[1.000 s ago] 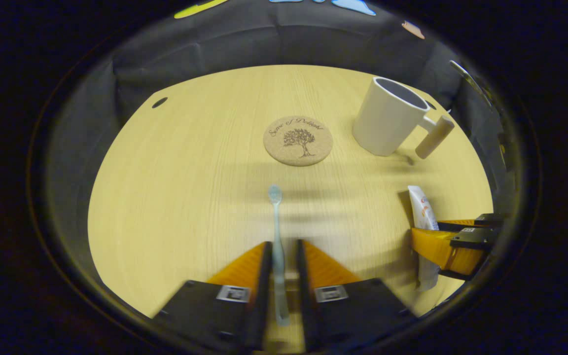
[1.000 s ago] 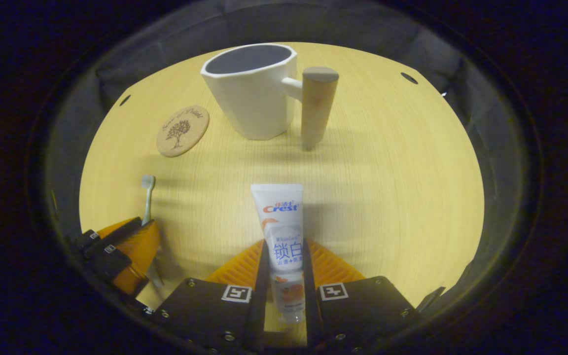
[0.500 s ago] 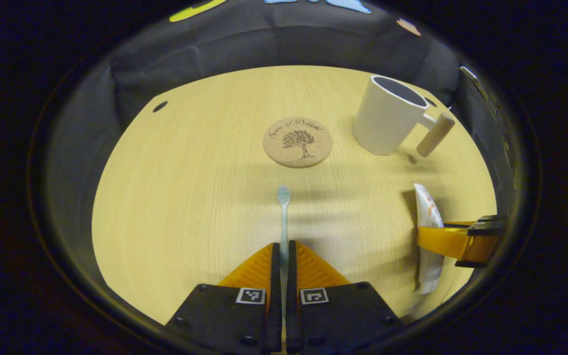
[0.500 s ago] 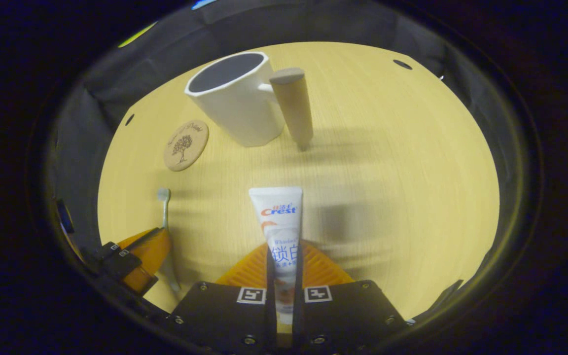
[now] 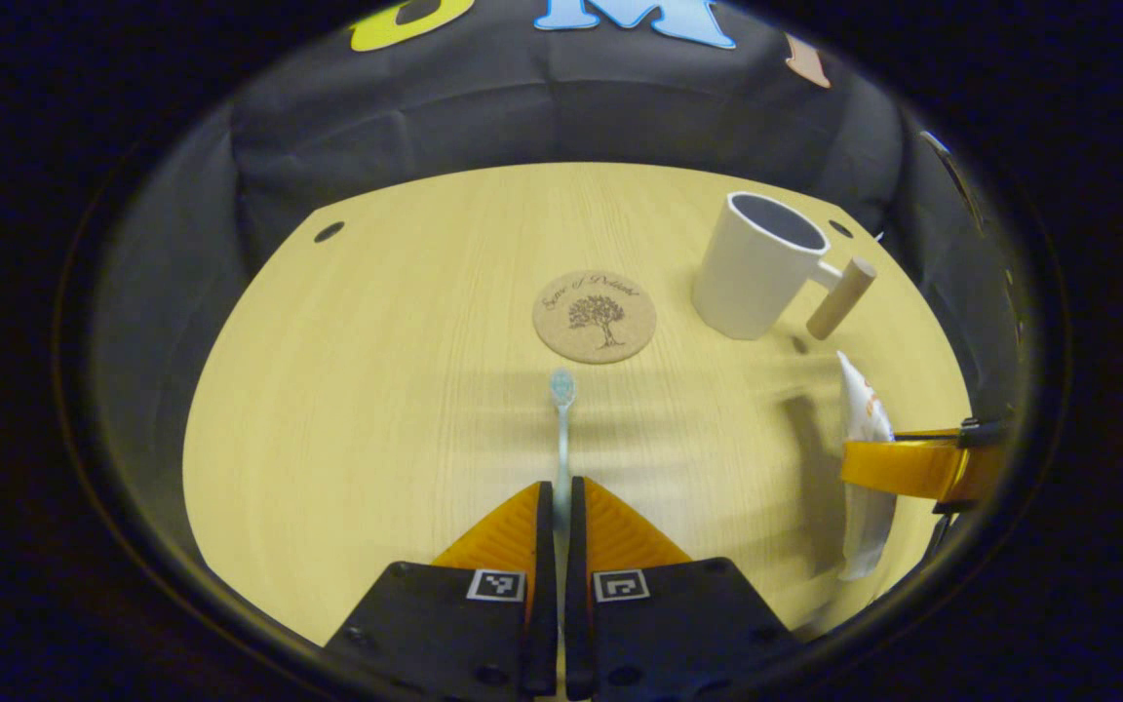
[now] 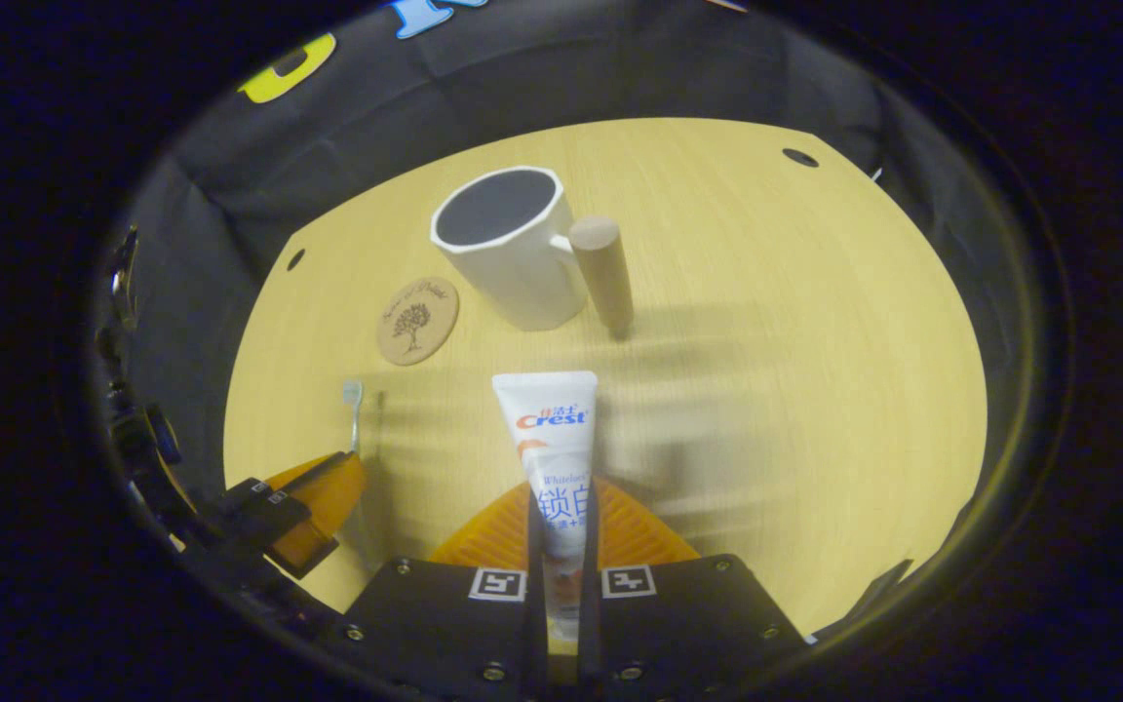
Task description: Put the toothbrush and toothpaste on the desktop into the cup, then pick up the cup and place it on the coaster on the desktop.
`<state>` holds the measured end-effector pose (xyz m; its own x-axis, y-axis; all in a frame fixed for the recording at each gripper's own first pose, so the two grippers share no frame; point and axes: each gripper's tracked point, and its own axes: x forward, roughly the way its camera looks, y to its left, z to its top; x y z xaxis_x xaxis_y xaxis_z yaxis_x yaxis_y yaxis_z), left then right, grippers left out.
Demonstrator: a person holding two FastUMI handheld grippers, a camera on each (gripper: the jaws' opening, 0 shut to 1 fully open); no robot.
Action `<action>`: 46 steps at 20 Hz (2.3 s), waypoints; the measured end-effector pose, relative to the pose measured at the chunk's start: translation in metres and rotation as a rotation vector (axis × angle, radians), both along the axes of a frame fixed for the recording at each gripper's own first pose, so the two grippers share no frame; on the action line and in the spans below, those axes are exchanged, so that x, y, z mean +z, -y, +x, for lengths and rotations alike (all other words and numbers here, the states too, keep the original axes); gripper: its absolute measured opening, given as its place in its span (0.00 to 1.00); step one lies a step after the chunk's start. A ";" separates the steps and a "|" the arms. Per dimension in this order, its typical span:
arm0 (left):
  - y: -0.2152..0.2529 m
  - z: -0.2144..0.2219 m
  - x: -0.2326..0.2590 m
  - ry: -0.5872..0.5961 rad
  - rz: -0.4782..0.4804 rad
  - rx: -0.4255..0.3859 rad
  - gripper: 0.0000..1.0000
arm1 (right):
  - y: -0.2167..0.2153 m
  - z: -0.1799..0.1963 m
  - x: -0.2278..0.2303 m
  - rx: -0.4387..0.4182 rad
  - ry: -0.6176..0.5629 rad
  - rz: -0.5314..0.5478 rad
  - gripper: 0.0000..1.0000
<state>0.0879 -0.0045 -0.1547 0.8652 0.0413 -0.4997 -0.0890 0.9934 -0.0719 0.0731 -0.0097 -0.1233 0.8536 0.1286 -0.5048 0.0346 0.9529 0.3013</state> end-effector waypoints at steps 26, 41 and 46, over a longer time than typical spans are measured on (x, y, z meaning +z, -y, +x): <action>-0.014 -0.005 0.117 0.243 0.049 0.014 0.11 | 0.055 0.103 0.216 -0.110 0.463 0.158 0.13; -0.013 0.000 0.120 0.235 0.051 0.024 0.12 | 0.034 0.138 0.186 -0.115 0.564 0.062 0.16; -0.010 -0.002 0.122 0.240 0.044 0.018 0.12 | 0.032 0.128 0.173 -0.106 0.552 0.049 0.24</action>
<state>0.0857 0.0058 -0.0326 0.9579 0.0755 -0.2769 -0.0927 0.9945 -0.0496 0.2006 -0.0415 0.0497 0.9989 0.0395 0.0250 -0.0457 0.9374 0.3453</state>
